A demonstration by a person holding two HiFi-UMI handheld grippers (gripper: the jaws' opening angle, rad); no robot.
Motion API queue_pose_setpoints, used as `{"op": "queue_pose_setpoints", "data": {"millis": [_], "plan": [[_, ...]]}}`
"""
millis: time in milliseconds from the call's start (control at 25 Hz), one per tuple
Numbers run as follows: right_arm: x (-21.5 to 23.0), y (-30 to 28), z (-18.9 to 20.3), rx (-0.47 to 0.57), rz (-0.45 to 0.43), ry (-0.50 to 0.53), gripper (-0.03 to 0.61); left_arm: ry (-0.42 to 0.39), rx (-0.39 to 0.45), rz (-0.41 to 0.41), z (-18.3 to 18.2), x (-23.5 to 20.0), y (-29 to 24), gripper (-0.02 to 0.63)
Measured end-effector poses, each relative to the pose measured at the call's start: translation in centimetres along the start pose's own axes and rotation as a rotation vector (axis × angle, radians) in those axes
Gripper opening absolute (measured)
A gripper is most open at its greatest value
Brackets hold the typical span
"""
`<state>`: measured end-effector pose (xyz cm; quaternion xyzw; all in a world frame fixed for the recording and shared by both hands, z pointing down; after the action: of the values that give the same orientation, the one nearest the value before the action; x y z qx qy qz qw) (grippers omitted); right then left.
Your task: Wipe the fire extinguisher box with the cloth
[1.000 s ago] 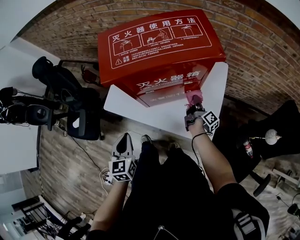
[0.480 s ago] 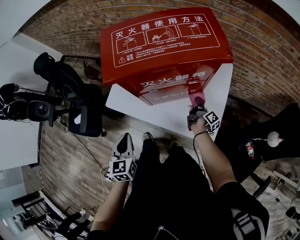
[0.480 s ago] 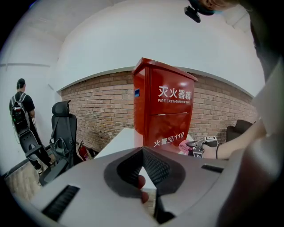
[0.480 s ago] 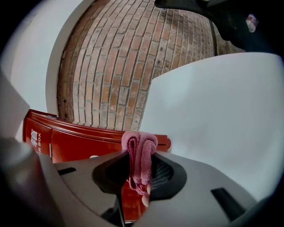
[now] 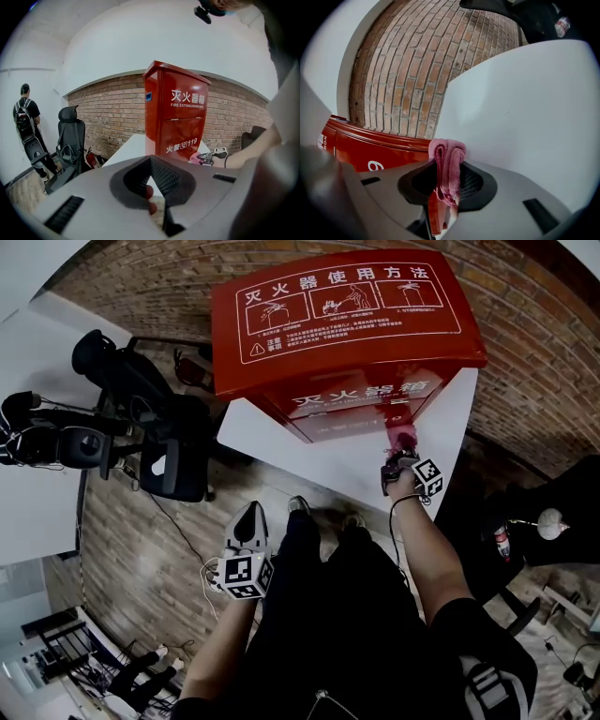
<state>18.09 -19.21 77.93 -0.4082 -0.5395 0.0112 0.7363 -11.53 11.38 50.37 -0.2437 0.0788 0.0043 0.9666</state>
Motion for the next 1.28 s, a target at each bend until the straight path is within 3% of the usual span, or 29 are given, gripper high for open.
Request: {"op": "queue_pose_setpoints", "data": {"millis": [160,400,600,920,1280], "plan": [[1.2,-0.9,0.2,-0.005,0.067,0.011,0.107,0.006,-0.007,-0.008,0.3,-0.1,0.3,0.028],[1.3,-1.5,0.1,0.005,0.066,0.013,0.107,0.011,-0.021,0.003,0.9,-0.5,0.3,0.028],[1.4,-1.3,-0.2,-0.022,0.083,0.039,0.107,-0.012,-0.031,0.057,0.1,0.0,-1.2,0.028],[-1.6,3.6,-2.2,0.021,0.078,0.368,0.107,-0.058,-0.019,0.227,-2.6,1.5,-5.1,0.028],[-10.2,14.6,-2.5,0.202,0.003,0.672,0.107,-0.123,0.015,0.514,-7.3,3.8,-10.1,0.028]]}}
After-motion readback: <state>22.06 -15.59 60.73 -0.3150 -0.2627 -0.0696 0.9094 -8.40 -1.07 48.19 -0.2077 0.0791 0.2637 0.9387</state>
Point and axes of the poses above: the fingertips, and each gripper's own axes: y backward along the fingers, x to its right, z out of its underside, the point moved 7 cm from there along y, backward along the fingers, and after that the axes turned 15 degrees about z, right-handed, at the moved point
